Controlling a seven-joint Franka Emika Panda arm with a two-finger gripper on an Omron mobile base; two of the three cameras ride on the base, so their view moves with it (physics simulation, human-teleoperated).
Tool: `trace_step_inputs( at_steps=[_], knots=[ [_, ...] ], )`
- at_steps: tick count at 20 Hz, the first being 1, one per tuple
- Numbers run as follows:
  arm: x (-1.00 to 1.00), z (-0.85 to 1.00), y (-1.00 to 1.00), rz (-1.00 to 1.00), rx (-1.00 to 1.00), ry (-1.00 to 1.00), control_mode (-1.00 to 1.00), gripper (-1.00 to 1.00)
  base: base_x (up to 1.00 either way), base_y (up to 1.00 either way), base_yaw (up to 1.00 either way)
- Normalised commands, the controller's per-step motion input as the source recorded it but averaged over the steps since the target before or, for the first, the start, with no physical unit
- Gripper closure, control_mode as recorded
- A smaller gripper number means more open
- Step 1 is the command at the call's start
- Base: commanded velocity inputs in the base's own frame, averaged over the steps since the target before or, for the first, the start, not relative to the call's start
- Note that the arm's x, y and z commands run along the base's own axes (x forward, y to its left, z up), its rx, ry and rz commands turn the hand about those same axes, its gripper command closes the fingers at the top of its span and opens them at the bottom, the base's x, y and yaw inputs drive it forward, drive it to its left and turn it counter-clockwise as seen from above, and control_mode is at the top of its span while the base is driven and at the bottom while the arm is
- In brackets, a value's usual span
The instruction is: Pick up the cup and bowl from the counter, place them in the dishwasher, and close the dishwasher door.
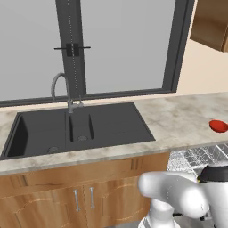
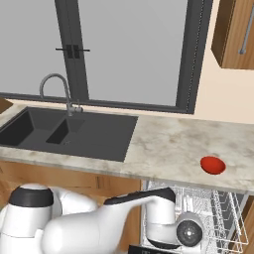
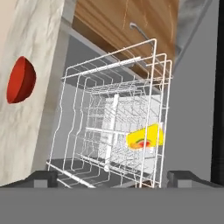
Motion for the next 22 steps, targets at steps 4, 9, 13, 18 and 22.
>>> trace_step_inputs(
  at_steps=[4, 9, 13, 18, 22],
  knots=[
    [0.18, 0.46, -0.03, -0.08, 0.0, 0.07, -1.0, -1.0, 0.0, 0.0, 0.0],
    [0.45, 0.56, -0.12, 0.0, -0.07, 0.0, -1.0, -1.0, 0.0, 0.0, 0.0],
    [0.36, 0.37, -0.28, 0.0, 0.03, 0.0, -1.0, -1.0, 0.0, 0.0, 0.0],
    [0.41, 0.11, -0.3, 0.0, 0.03, 0.0, -1.0, -1.0, 0.0, 0.0, 0.0],
    [0.36, 0.22, -0.29, 0.0, 0.04, 0.0, -1.0, -1.0, 0.0, 0.0, 0.0]
  ],
)
